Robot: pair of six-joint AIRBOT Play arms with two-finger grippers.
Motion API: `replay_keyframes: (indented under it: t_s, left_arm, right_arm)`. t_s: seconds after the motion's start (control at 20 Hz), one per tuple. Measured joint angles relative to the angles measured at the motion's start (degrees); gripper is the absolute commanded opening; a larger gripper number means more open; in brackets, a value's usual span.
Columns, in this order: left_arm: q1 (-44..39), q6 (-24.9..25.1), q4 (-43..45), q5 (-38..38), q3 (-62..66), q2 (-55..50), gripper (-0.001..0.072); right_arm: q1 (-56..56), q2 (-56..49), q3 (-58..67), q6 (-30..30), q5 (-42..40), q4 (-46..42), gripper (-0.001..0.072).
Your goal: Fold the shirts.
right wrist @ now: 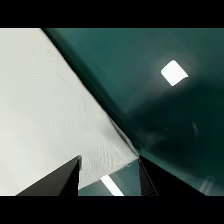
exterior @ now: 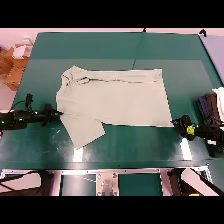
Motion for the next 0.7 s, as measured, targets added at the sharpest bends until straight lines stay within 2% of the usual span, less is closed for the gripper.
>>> replay_keyframes:
  t_s: [0.25,0.3,0.4,0.5,0.7]
  left_arm:
    - [0.00,0.22,-0.02,-0.68,0.50,-0.04,0.0031]
    - [0.00,0.24,-0.07,-0.70,0.57,-0.04,0.0031]
    - [0.00,0.31,-0.04,-0.79,0.61,-0.07,0.0031]
    - [0.00,0.33,-0.07,-0.81,0.61,-0.04,0.0030]
    - [0.00,0.39,-0.04,-2.56,2.45,0.09,0.0028]
  right_arm:
    - [1.70,-7.04,0.11,-2.91,-0.15,4.00,0.0420]
    - [2.23,-8.44,0.11,-4.24,-0.57,6.05,0.0396]
    - [3.02,-10.45,0.07,-6.56,-1.42,9.27,0.0256]
    - [3.48,-11.63,0.57,-8.55,-2.21,9.55,0.0014]
    - [3.80,-12.41,5.44,-11.39,-2.93,8.94,0.0014]
